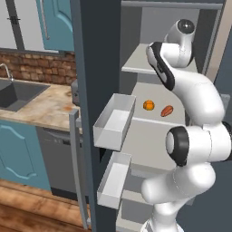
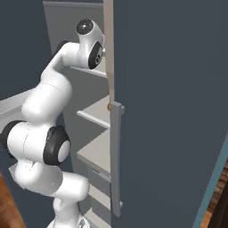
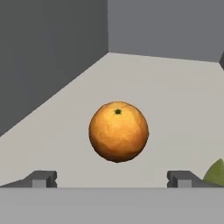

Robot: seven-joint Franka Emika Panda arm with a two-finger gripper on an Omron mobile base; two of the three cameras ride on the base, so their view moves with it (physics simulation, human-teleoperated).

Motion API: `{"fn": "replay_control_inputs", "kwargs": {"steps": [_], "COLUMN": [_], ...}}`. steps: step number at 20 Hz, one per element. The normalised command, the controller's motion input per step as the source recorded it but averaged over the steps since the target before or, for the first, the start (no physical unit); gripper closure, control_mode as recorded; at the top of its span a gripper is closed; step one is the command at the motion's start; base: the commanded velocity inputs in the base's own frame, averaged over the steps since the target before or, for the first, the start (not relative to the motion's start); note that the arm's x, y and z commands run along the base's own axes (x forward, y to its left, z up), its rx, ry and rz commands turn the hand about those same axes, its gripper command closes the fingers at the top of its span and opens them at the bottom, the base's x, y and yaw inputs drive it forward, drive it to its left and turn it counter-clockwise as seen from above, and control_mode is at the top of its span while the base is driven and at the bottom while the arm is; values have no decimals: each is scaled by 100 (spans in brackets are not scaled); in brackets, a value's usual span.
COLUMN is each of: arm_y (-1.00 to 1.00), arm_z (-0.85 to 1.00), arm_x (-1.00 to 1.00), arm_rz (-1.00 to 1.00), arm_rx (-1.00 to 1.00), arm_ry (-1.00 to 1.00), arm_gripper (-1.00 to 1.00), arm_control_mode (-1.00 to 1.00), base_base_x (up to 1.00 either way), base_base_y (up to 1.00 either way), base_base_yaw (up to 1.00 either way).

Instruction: Take the orange and lemon wedge from the highest rack and move them to the second highest rack where the orange and sweet potato are located, to maximize freezer space. Close the freezer door after rearranging.

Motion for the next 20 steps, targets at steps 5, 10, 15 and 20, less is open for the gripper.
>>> {"fn": "replay_control_inputs", "kwargs": {"steps": [5, 10, 15, 20], "arm_y": [-10, -8, 0, 0], "arm_z": [-3, -6, -13, -16], "arm_x": [27, 26, 13, 1], "arm_rz": [0, 0, 0, 0], "arm_rx": [0, 0, -2, -3], "arm_ry": [0, 0, 0, 0], "arm_gripper": [-100, -100, -100, -100], "arm_control_mode": [-100, -100, -100, -100], "base_base_x": [0, 0, 0, 0], "base_base_y": [0, 0, 0, 0], "base_base_yaw": [0, 0, 0, 0]}}
